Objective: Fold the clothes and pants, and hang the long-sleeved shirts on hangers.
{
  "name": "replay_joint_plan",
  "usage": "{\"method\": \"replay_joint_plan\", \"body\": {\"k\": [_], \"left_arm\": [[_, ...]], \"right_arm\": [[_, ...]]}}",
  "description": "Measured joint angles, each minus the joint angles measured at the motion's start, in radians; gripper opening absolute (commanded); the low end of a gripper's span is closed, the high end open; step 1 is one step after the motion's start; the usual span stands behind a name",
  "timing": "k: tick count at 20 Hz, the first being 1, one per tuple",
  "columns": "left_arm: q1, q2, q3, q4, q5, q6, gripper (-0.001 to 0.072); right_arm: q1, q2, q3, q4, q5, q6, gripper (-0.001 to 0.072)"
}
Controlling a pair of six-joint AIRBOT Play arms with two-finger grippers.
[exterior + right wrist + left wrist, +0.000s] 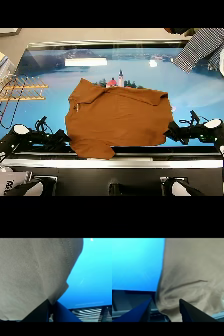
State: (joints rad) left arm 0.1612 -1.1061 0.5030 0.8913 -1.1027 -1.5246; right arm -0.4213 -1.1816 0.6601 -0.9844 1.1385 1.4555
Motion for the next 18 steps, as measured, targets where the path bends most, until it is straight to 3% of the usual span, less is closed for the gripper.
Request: {"method": "replay_joint_plan", "body": {"k": [10,11,13,15,18], "left_arm": [[-0.074,-0.042,0.000,-0.004,0.071,-0.055,0.0382],[-0.093,-0.053,0.001,-0.008,0.077,-0.055,0.0298],[-0.123,-0.068,0.000,0.002,0.093,-0.057,0.0037],[-0.141,-0.073,0.009,-0.005,0.113,-0.049,0.0022],[-0.154,-0.074,0.072,-0.042,0.132,-0.026,0.0021]], "right_arm": [[0.000,0.000,0.000,0.007,-0.002,0.000,0.0032],[0.000,0.000,0.000,0.010,-0.002,0.000,0.0032],[0.000,0.000,0.000,0.019,-0.002,-0.001,0.0032],[0.000,0.001,0.000,0.051,-0.002,-0.018,0.0031],[0.000,0.021,0.008,0.183,-0.019,-0.131,0.0030]]}}
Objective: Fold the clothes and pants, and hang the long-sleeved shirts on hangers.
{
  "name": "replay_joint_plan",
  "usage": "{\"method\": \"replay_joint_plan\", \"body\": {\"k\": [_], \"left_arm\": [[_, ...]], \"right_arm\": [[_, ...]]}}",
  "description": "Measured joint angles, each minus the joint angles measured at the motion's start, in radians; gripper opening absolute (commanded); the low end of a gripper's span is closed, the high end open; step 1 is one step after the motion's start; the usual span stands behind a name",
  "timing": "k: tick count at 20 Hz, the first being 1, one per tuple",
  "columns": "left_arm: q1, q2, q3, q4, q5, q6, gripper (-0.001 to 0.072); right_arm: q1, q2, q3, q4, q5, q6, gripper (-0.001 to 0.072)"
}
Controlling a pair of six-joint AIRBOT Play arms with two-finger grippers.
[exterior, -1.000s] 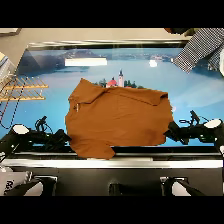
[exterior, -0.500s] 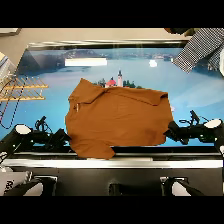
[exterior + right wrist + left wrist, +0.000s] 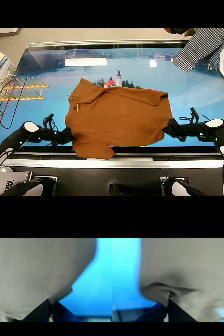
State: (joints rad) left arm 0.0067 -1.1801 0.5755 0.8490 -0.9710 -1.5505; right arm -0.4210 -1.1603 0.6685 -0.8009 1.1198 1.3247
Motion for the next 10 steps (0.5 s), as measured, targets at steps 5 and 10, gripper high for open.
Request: {"method": "replay_joint_plan", "body": {"k": [5,10], "left_arm": [[-0.006,0.013,0.290,0.000,-0.001,0.014,0.0021],[-0.007,0.079,0.732,0.171,-0.002,-0.056,0.0021]], "right_arm": [[0.000,0.056,0.144,0.196,-0.047,-0.122,0.0030],[0.000,0.135,0.476,0.253,0.007,-0.146,0.0030]]}}
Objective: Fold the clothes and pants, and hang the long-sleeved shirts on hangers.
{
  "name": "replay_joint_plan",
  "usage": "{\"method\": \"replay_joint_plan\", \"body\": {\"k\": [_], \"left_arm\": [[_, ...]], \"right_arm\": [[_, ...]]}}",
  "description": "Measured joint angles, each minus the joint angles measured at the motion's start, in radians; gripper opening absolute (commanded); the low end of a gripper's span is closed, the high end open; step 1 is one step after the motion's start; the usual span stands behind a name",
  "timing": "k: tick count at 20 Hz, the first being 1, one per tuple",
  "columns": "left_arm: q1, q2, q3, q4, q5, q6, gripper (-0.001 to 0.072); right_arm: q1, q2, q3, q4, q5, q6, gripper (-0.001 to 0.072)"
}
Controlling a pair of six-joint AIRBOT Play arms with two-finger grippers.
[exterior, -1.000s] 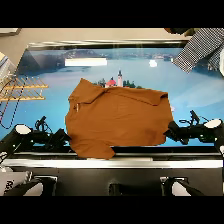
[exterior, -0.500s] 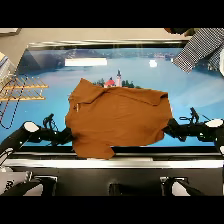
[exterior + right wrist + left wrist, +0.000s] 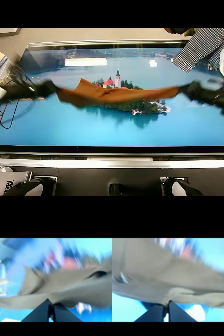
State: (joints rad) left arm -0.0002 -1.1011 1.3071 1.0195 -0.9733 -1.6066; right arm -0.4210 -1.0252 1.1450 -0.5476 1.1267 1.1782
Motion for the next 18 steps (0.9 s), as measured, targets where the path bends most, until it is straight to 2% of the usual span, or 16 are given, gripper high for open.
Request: {"method": "replay_joint_plan", "body": {"k": [5,8,11,15,18], "left_arm": [[0.000,0.182,0.312,0.227,0.001,-0.121,0.0022],[0.000,0.320,0.372,0.327,-0.014,-0.198,0.0022],[0.004,0.442,0.396,0.421,-0.037,-0.240,0.0022],[0.029,0.518,0.402,0.519,-0.060,-0.261,0.0022],[0.043,0.494,0.372,0.549,-0.112,-0.282,0.0021]], "right_arm": [[0.000,0.199,0.283,-0.026,-0.016,0.051,0.0030],[0.000,0.355,0.345,-0.101,-0.095,0.122,0.0031],[0.000,0.471,0.368,-0.193,-0.161,0.211,0.0031],[0.001,0.513,0.377,-0.265,-0.182,0.292,0.0031],[0.001,0.449,0.377,-0.275,-0.109,0.327,0.0031]]}}
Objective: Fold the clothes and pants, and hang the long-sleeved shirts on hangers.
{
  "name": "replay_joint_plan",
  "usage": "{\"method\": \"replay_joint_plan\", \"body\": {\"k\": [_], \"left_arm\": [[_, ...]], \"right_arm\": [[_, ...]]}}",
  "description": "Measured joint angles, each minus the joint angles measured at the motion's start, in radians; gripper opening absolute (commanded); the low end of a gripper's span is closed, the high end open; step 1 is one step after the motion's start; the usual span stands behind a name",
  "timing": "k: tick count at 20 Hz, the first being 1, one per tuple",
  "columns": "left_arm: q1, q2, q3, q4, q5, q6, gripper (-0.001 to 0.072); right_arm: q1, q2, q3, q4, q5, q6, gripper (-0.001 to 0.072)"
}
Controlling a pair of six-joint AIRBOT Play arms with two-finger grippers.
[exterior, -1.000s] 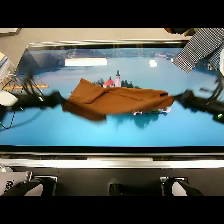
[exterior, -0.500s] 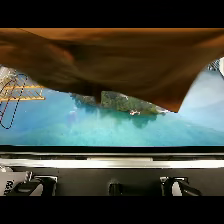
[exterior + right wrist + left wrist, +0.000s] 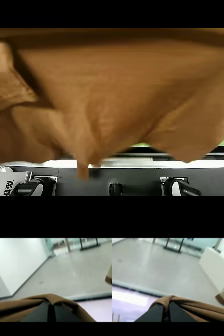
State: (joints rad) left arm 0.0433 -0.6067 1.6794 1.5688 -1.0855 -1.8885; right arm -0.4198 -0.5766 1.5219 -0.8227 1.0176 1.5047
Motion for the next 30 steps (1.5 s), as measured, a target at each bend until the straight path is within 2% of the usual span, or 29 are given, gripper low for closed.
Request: {"method": "replay_joint_plan", "body": {"k": [4,7,9,13,16,19,20,22,23,24,25,28,30], "left_arm": [[0.006,-0.146,-0.095,-0.028,-0.069,0.006,0.0022],[-0.001,-0.338,-0.166,-0.060,-0.076,0.045,0.0022],[-0.018,-0.492,-0.190,-0.066,-0.031,0.063,0.0022],[-0.077,-0.779,-0.206,-0.079,0.153,0.083,0.0022],[-0.118,-0.952,-0.185,-0.090,0.269,0.090,0.0024],[-0.141,-1.074,-0.158,-0.116,0.317,0.091,0.0032],[-0.143,-1.101,-0.152,-0.134,0.326,0.092,0.0092],[-0.143,-1.133,-0.142,-0.169,0.329,0.093,0.0329],[-0.138,-1.140,-0.135,-0.183,0.324,0.093,0.0345],[-0.129,-1.143,-0.124,-0.193,0.295,0.095,0.0345],[-0.117,-1.141,-0.112,-0.202,0.262,0.107,0.0345],[-0.053,-1.102,-0.083,-0.215,0.110,0.190,0.0342],[0.004,-1.057,-0.077,-0.219,-0.005,0.253,0.0314]], "right_arm": [[0.008,-0.209,-0.058,0.013,0.154,0.057,0.0031],[0.071,-0.406,-0.154,-0.033,0.164,0.049,0.0031],[0.130,-0.534,-0.198,-0.085,0.099,0.041,0.0031],[0.232,-0.787,-0.237,-0.169,-0.119,0.042,0.0031],[0.262,-0.918,-0.245,-0.164,-0.279,0.077,0.0032],[0.274,-1.001,-0.248,-0.145,-0.368,0.096,0.0033],[0.275,-1.018,-0.248,-0.142,-0.383,0.100,0.0048],[0.278,-1.040,-0.246,-0.137,-0.391,0.104,0.0164],[0.278,-1.047,-0.237,-0.135,-0.380,0.105,0.0256],[0.277,-1.051,-0.220,-0.135,-0.350,0.109,0.0382],[0.274,-1.052,-0.200,-0.135,-0.308,0.108,0.0465],[0.227,-1.028,-0.133,-0.137,-0.135,0.076,0.0474],[0.164,-0.986,-0.111,-0.147,-0.013,0.042,0.0474]]}}
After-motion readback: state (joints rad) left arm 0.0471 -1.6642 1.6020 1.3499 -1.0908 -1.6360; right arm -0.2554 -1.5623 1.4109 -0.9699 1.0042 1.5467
